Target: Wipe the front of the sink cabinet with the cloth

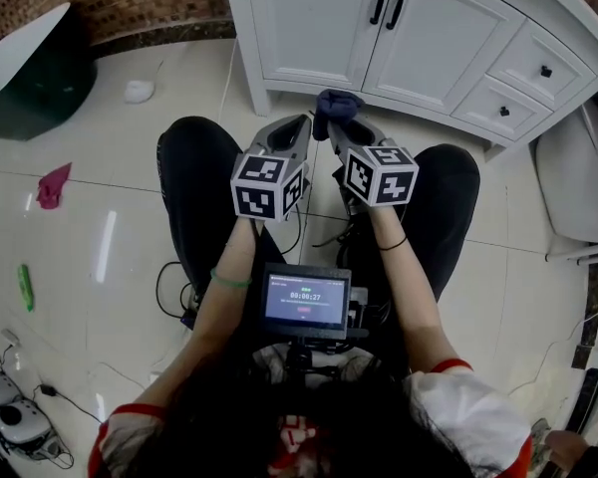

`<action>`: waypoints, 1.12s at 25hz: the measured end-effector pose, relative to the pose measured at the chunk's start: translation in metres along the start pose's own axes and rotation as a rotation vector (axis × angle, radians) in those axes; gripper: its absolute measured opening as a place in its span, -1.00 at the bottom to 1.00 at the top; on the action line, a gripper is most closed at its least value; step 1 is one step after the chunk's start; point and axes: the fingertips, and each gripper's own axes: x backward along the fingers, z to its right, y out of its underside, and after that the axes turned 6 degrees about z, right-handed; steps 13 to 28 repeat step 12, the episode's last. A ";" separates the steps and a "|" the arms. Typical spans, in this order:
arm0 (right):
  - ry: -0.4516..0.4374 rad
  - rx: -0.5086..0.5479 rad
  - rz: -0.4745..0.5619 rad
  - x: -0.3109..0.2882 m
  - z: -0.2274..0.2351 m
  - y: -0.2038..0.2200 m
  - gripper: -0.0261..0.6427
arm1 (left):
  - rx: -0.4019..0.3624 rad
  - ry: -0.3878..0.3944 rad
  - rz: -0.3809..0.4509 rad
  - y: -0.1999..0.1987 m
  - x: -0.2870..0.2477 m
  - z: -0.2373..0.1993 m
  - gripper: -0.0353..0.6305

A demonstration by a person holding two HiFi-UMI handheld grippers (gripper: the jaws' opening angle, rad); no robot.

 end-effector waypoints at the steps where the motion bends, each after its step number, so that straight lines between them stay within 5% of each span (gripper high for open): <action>1: 0.001 0.004 0.001 0.001 0.000 0.000 -0.74 | 0.002 0.003 0.005 0.000 0.001 0.001 -0.78; 28: -0.005 0.011 0.005 0.001 -0.005 0.001 -0.74 | 0.016 0.007 0.042 -0.004 0.008 0.001 -0.78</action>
